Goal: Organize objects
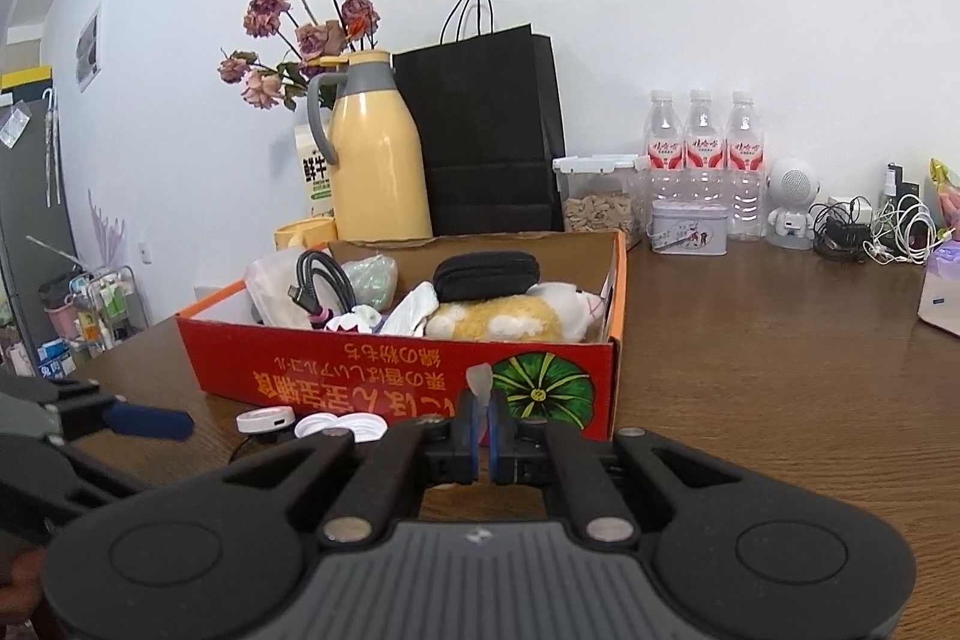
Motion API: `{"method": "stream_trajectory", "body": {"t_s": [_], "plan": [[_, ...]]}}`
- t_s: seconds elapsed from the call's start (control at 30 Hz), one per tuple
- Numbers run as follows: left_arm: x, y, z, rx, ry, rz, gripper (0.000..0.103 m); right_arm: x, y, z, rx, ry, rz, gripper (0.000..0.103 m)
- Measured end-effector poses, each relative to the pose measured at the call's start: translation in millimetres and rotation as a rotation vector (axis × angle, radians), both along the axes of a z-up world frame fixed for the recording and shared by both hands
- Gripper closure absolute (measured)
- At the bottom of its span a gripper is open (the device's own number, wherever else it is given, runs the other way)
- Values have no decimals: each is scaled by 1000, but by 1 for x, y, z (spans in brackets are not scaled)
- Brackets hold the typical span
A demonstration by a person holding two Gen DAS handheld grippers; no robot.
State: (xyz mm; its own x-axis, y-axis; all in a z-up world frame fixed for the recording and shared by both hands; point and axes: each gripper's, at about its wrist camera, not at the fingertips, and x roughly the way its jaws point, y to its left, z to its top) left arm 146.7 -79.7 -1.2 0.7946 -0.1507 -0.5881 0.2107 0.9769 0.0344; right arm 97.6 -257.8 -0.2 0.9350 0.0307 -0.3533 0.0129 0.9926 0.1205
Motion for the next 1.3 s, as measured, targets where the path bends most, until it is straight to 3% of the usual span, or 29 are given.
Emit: {"method": "stream_trajectory", "body": {"t_s": [0.1, 0.33, 0.5, 0.6, 0.9, 1.3], "plan": [[0, -11, -2, 18, 6, -22, 9, -3, -2, 1, 3, -15, -5, 100], [8, -27, -12, 41, 56, -50, 35, -7, -5, 0, 14, -40, 5, 100], [11, -29, -13, 42, 66, -24, 40, -8, -4, 0, 14, -49, 17, 100], [9, -28, -12, 19, 69, -27, 62, -9, -3, -1, 13, -52, 21, 100], [6, -20, -8, -6, 60, -6, 62, -9, 1, -1, -6, -53, 20, 100], [5, -3, 25, -50, -69, 10, 62, -6, 14, 16, -55, -69, 31, 100]]}}
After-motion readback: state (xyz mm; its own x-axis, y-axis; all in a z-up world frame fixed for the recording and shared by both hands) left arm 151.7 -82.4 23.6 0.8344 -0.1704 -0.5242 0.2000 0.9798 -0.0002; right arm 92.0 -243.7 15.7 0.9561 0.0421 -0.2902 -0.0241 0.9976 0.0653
